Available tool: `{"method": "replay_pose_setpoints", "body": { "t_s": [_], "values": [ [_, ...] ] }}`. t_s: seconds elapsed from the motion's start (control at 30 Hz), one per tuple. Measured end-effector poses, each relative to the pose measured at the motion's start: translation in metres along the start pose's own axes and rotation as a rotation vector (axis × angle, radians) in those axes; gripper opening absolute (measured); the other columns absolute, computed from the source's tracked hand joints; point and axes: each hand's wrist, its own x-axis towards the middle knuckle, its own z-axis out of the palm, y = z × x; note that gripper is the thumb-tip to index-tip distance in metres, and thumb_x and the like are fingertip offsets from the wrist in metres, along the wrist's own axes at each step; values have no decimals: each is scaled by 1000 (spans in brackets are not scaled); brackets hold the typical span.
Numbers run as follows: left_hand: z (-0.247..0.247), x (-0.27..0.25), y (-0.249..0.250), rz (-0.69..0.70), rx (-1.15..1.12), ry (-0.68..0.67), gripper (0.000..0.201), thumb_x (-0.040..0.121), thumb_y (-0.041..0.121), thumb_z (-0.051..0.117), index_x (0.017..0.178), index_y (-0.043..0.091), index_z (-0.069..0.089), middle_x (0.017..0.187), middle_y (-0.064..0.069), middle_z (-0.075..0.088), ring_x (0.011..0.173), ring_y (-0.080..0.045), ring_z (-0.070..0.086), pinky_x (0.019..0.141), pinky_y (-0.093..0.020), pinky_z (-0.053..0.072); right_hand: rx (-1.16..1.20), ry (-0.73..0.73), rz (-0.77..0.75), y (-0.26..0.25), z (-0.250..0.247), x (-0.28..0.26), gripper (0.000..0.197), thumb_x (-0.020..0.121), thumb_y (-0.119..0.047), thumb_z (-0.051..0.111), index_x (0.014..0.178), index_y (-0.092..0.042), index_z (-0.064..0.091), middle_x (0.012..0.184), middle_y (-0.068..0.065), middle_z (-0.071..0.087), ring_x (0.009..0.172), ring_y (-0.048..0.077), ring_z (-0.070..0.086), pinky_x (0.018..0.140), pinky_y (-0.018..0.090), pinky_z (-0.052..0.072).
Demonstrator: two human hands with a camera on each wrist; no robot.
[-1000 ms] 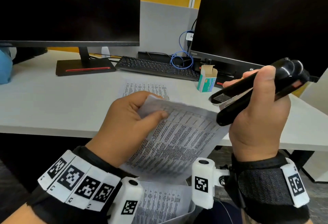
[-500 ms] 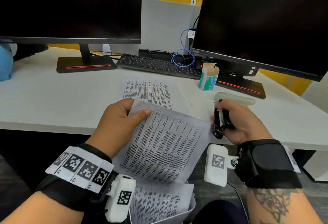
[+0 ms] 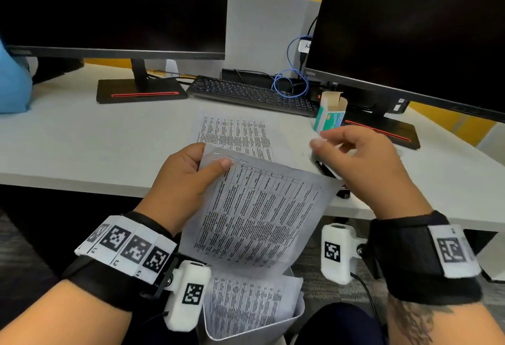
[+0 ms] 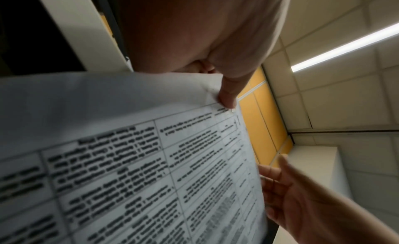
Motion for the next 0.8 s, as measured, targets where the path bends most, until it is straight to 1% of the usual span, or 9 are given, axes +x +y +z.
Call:
{"method": "replay_pose_setpoints", "body": {
  "t_s": [0.03,0.1,0.17,0.3,0.43,0.5,0.6,0.7,0.8],
  "values": [
    [0,-1,0,-15,-41,0,10,90,7,62,96,11,69,92,-8,76,87,-21,74,70,-27,59,-35,-133,-22,-7,-2,-6,39,75,-54,71,108,-35,67,97,-12,65,88,3,58,76,22,48],
    [1,-2,0,-30,-86,-12,11,90,5,62,95,11,70,92,-9,76,86,-22,74,71,-28,59,-233,-382,-29,-13,-1,-13,38,75,-47,77,109,-44,61,94,-16,63,84,-1,57,70,19,45],
    [2,-4,-2,-16,-41,-35,10,89,5,63,94,10,70,91,-10,76,85,-21,73,71,-27,59,-401,-484,-39,-12,5,-15,28,83,-32,74,108,-41,65,95,-14,66,83,2,59,65,19,42],
    [-2,-10,-7,-19,130,-119,7,87,8,67,93,4,68,91,-10,75,84,-21,73,74,-31,60,-505,-536,-9,-1,18,-22,9,89,-23,67,92,-31,70,89,-6,69,83,13,63,63,23,40],
    [-6,-15,-19,-38,408,-239,6,85,14,72,83,15,67,84,-2,74,81,-19,71,76,-35,58,-571,-593,8,11,25,-29,12,91,-18,63,91,-27,71,80,-7,62,80,14,59,55,17,34],
    [-6,-17,-27,-23,578,-300,8,85,19,72,80,23,67,83,6,73,81,-12,69,78,-35,56,-605,-611,18,16,28,-30,15,92,-16,61,93,-27,72,79,-8,57,81,14,57,56,20,34],
    [-2,-20,-36,9,744,-384,10,87,25,68,80,32,65,84,16,71,80,0,64,78,-30,53,-661,-661,59,24,31,-31,19,93,-15,59,103,-23,72,90,-3,62,87,15,57,68,20,33],
    [3,-21,-41,37,860,-451,15,90,26,63,78,36,62,85,17,69,80,3,60,75,-25,51,-687,-691,91,30,33,-30,21,91,-12,59,103,-23,72,106,0,68,97,18,61,74,21,35],
    [2,-20,-40,65,936,-452,13,92,27,59,82,35,61,82,18,66,75,6,57,65,-17,43,-698,-737,100,32,38,-25,23,94,-12,57,111,-21,70,115,1,65,104,20,60,78,22,38]
  ]
}}
